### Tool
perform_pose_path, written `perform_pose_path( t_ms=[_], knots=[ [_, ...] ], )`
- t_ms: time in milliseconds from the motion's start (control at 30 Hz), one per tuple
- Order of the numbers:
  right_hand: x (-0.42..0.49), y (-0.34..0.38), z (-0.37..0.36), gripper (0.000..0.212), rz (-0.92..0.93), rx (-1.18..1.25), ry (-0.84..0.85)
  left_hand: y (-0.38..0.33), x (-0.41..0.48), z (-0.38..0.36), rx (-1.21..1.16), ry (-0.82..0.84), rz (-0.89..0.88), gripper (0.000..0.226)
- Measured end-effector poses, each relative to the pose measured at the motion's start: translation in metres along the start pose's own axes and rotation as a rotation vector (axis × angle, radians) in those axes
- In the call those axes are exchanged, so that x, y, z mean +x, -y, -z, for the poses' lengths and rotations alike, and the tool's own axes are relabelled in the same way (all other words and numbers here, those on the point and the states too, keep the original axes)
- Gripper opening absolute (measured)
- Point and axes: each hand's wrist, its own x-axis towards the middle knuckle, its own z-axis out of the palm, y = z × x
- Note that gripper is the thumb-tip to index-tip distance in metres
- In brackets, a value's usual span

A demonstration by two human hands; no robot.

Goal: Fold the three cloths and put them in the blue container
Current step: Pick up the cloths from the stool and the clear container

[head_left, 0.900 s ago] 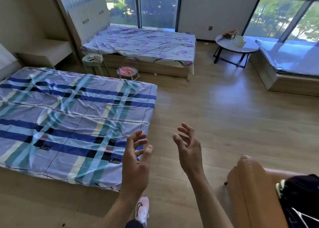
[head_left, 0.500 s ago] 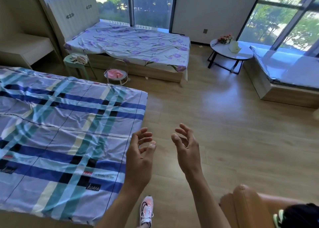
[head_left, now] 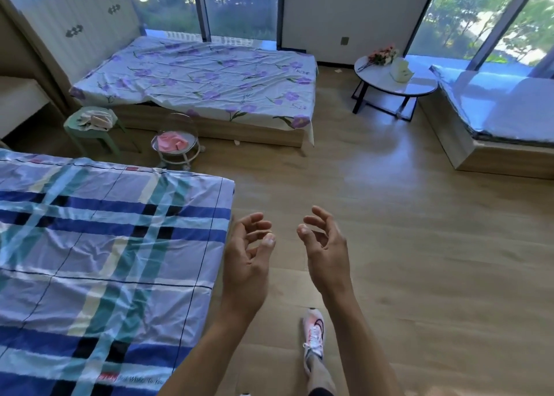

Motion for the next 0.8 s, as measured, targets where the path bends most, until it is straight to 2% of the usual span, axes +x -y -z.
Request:
perform_pose_path(
  t_ms=[133,400,633,800],
  knots=[
    [0.094,0.004,0.007,0.044,0.042,-0.002,0.084,-0.002,0.064,-0.052,-0.003,-0.077,-0.006,0.026],
    [0.267,0.044,0.017,0.044,0.150,-0.021,0.249,-0.028,0.193,-0.137,-0.010,-0.208,-0.038,0.026],
    [0.381,0.041,-0.014,0.039,0.097,0.013,0.290,-0.022,0.301,-0.159,-0.022,-0.293,-0.009,0.027],
    [0.478,0.041,-0.063,0.039,0.104,-0.042,0.335,-0.011,0.416,-0.162,-0.072,-0.339,-0.004,0.025]
  ],
)
